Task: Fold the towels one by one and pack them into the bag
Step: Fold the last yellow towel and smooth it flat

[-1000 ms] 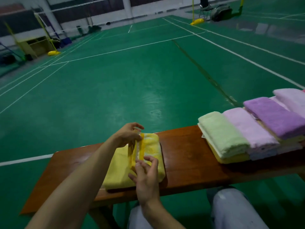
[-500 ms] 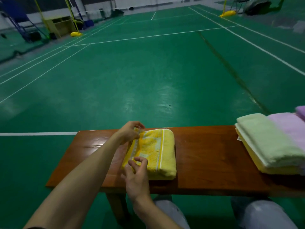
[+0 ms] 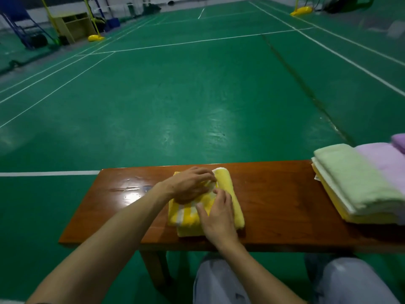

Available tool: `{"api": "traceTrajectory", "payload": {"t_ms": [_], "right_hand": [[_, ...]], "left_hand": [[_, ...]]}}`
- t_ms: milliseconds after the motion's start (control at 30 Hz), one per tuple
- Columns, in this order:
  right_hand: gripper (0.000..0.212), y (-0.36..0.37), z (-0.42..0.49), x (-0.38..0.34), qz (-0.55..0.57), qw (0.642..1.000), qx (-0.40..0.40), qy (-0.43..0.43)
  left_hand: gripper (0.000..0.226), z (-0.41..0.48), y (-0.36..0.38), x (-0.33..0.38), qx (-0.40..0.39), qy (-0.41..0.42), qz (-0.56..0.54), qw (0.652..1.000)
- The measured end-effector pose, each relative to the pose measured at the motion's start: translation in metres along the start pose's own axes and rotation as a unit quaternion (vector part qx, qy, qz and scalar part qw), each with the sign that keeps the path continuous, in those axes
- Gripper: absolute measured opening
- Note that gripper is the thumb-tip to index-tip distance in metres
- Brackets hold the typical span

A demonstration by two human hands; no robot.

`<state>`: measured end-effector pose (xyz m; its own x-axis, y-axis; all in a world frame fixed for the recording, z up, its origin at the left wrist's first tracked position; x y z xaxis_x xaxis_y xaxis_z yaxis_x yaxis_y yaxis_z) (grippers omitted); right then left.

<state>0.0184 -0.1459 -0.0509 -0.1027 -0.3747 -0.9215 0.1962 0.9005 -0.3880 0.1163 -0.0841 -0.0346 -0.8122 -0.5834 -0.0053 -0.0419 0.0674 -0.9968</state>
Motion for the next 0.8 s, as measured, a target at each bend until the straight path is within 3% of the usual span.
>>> {"api": "traceTrajectory", "payload": {"t_ms": [100,200,300,400,500,567,667,800], "right_hand": [[0.074,-0.01,0.011,0.01,-0.099,0.988,-0.099,-0.067],[0.082,-0.035,0.028,0.021,-0.182,0.946,-0.239,-0.124],[0.09,-0.075,0.051,0.029,-0.272,0.901,-0.313,-0.129],[0.095,-0.101,0.074,0.028,-0.303,0.882,-0.34,-0.116],[0.098,-0.107,0.08,0.023,-0.278,0.892,-0.344,-0.094],[0.11,-0.104,0.072,0.028,-0.278,0.896,-0.333,-0.097],[0.142,-0.093,0.056,0.053,-0.369,0.861,-0.322,-0.138],[0.148,-0.099,0.067,0.078,-0.395,0.861,-0.298,-0.114]], "left_hand": [[0.052,-0.007,0.008,-0.004,-0.003,-0.027,0.034,0.999],[0.064,-0.016,0.008,0.005,-0.016,-0.04,0.095,0.995],[0.073,-0.019,0.003,0.041,0.021,-0.009,0.176,0.984],[0.087,-0.003,0.007,0.07,0.039,-0.006,0.174,0.984],[0.089,0.011,0.011,0.078,0.034,-0.035,0.066,0.997],[0.1,0.014,0.016,0.077,0.025,-0.051,0.041,0.998],[0.117,0.012,0.033,0.073,-0.027,-0.05,0.038,0.998],[0.127,0.007,0.044,0.065,-0.054,-0.058,0.013,0.997]]}}
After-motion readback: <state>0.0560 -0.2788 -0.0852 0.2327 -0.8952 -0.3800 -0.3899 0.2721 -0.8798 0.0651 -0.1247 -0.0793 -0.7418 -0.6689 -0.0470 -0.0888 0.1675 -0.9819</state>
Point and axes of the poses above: each hand's wrist, its own z-axis towards the middle knuckle, its own y-axis out of the palm, x = y × z, the point moved 9 cm from there along z, towards the middle knuckle, and after that the axes turned 12 degrees about z, right-handed, at the moved point
